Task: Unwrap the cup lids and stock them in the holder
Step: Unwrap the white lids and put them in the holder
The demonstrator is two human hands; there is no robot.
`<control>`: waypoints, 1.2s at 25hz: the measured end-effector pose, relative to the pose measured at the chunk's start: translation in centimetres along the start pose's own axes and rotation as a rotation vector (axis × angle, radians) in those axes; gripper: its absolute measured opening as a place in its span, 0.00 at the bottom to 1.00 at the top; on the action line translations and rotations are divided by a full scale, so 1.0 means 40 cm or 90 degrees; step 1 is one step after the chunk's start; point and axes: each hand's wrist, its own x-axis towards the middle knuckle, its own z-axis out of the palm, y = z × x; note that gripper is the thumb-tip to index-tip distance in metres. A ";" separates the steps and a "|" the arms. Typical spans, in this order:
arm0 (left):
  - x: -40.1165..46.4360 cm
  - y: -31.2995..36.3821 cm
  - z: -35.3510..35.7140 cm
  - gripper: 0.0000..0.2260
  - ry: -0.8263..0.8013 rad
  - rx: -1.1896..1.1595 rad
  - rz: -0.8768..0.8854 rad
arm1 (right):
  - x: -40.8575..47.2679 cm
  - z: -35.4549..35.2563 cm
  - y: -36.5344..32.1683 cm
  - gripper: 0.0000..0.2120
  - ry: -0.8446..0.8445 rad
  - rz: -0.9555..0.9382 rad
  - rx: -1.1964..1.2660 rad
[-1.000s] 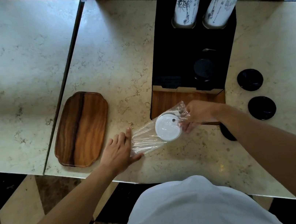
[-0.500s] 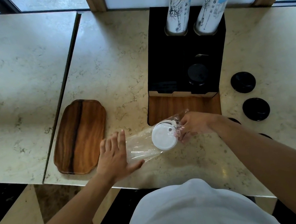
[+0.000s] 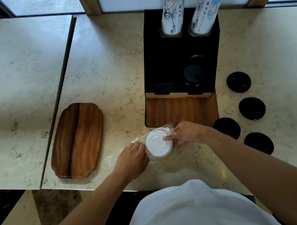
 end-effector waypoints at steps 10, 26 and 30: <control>-0.007 -0.017 0.028 0.10 -0.026 0.023 -0.021 | -0.003 -0.025 -0.019 0.25 0.006 0.021 0.090; -0.033 -0.029 0.040 0.15 -0.046 0.031 -0.038 | -0.020 -0.141 -0.014 0.15 0.018 0.020 -0.041; -0.039 -0.022 0.034 0.24 -0.054 0.036 -0.021 | -0.023 -0.140 0.003 0.21 0.021 -0.005 0.045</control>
